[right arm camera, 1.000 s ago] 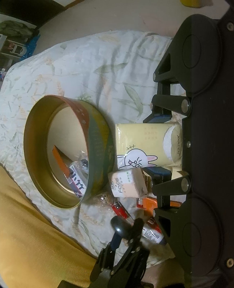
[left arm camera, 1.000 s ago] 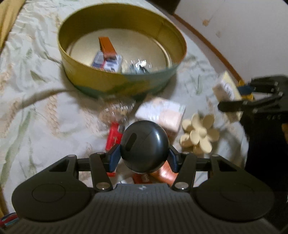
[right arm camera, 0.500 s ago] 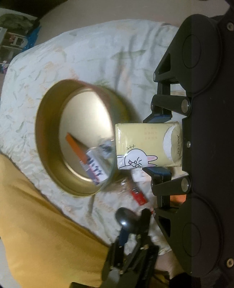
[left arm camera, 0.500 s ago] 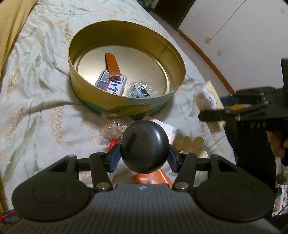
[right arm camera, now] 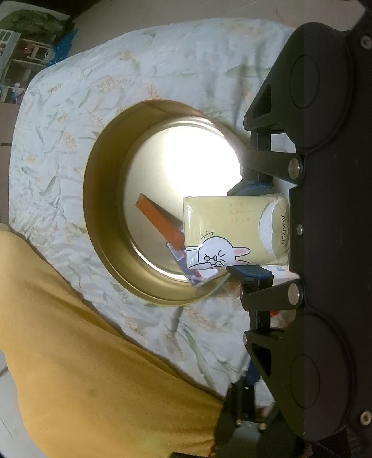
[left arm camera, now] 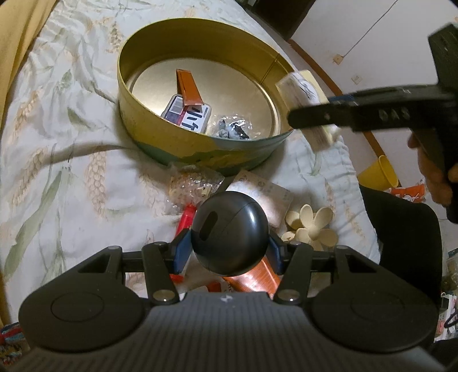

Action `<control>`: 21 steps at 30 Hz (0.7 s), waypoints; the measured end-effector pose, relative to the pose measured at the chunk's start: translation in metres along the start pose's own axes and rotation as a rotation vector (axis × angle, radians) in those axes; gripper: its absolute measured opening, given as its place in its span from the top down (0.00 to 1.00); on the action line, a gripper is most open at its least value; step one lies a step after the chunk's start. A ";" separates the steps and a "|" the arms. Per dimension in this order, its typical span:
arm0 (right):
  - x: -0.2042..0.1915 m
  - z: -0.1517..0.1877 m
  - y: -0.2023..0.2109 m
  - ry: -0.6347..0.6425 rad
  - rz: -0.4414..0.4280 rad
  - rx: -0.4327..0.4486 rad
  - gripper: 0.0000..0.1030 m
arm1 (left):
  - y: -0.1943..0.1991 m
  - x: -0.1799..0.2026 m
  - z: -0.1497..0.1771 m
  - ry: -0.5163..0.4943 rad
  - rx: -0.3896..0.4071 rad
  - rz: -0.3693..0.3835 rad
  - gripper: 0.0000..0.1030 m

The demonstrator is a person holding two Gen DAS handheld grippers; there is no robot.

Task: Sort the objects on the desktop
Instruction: 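Carry the yellow tissue pack into the tin and open the right gripper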

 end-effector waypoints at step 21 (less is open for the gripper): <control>-0.010 -0.027 -0.035 0.011 0.058 0.000 0.36 | -0.003 0.000 0.002 -0.001 -0.012 0.005 0.44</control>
Point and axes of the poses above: each gripper's, at about its wrist camera, not at the fingertips, and y roughly against the way its jaws point, x to its right, z to its underside, the point moved 1 cm from there along -y, roughly the way its jaws point, and after that the axes turned 12 degrees about -y, right-handed, at the moved point
